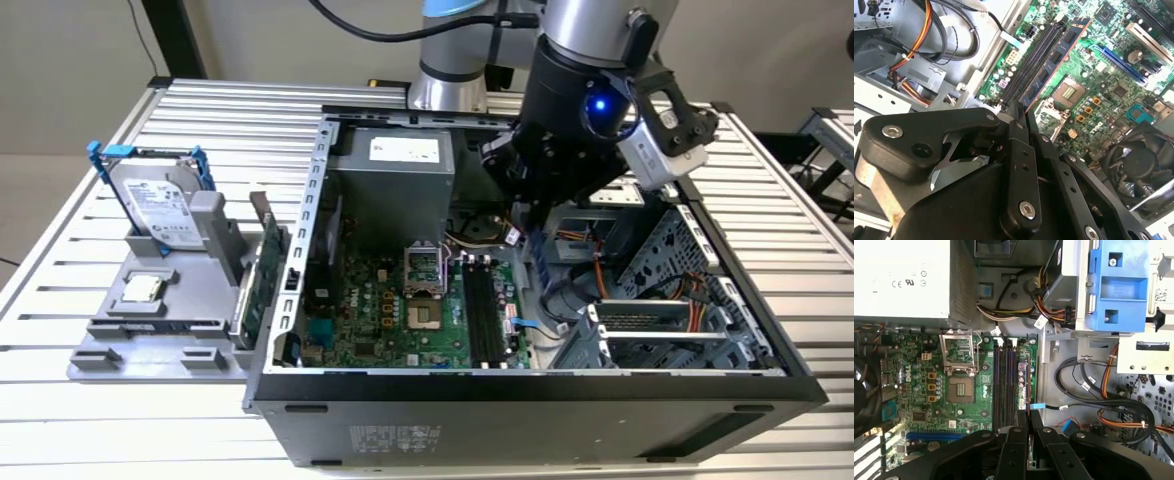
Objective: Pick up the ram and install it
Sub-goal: 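Insert the ram into the slot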
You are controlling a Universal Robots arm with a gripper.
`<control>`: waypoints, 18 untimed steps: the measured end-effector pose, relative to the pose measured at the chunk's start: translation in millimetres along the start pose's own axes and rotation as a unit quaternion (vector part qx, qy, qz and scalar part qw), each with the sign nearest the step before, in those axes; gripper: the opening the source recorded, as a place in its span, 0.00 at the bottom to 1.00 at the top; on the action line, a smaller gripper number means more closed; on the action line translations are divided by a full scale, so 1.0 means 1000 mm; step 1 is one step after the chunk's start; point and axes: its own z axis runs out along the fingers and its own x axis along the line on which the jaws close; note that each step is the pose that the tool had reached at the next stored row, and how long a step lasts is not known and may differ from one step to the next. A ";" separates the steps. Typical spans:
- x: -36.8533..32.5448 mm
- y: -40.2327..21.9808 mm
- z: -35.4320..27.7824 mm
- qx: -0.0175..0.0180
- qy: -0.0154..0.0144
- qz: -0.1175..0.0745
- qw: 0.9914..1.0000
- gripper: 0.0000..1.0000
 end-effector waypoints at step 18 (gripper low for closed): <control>0.0004 0.0001 0.0189 0.001 0.002 0.000 1.000 0.00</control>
